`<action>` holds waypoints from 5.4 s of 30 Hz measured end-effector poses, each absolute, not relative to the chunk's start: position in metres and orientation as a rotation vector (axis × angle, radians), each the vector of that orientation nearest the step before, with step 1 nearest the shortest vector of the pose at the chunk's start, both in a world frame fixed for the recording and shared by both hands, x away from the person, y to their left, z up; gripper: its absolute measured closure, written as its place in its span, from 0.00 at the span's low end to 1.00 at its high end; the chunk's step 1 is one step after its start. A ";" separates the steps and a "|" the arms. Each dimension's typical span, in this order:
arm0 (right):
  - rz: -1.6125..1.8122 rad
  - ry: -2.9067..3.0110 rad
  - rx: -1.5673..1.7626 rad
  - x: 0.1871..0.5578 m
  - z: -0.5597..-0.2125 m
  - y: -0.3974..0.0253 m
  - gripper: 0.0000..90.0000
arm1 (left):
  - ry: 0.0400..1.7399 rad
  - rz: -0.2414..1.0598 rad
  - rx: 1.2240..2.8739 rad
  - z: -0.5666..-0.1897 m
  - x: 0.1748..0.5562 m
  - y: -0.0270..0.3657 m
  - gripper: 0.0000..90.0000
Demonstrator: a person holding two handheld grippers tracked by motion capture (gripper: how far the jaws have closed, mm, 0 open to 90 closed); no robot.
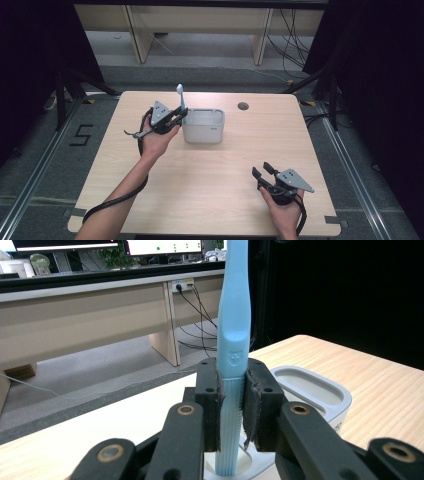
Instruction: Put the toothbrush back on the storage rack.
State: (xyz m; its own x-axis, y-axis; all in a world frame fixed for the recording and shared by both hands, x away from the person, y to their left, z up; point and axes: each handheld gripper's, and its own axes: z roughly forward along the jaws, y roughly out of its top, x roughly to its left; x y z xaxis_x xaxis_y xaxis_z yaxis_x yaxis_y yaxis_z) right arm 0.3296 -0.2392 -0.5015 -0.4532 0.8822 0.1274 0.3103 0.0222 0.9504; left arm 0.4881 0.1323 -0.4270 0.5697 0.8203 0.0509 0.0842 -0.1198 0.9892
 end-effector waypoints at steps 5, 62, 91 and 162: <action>1.403 1.792 1.179 0.331 -0.502 -0.242 0.56 | 0.793 0.748 1.590 -0.430 0.489 0.132 0.87; 1.429 1.817 1.222 0.331 -0.504 -0.239 0.55 | 0.870 0.693 1.632 -0.456 0.496 0.128 0.87; 1.442 1.804 1.224 0.331 -0.505 -0.239 0.55 | 0.911 0.667 1.597 -0.459 0.489 0.137 0.68; 1.410 1.827 1.195 0.332 -0.508 -0.237 0.55 | 1.024 0.744 1.532 -0.523 0.346 0.219 0.46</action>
State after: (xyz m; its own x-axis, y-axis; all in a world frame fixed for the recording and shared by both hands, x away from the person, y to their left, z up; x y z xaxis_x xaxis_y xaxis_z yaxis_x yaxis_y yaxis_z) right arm 0.3317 -0.2370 -0.5083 -0.4635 0.8804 0.1000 0.3198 0.0610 0.9455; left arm 0.3459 0.2195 -0.5233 0.4303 0.9003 -0.0654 0.2155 -0.0321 0.9760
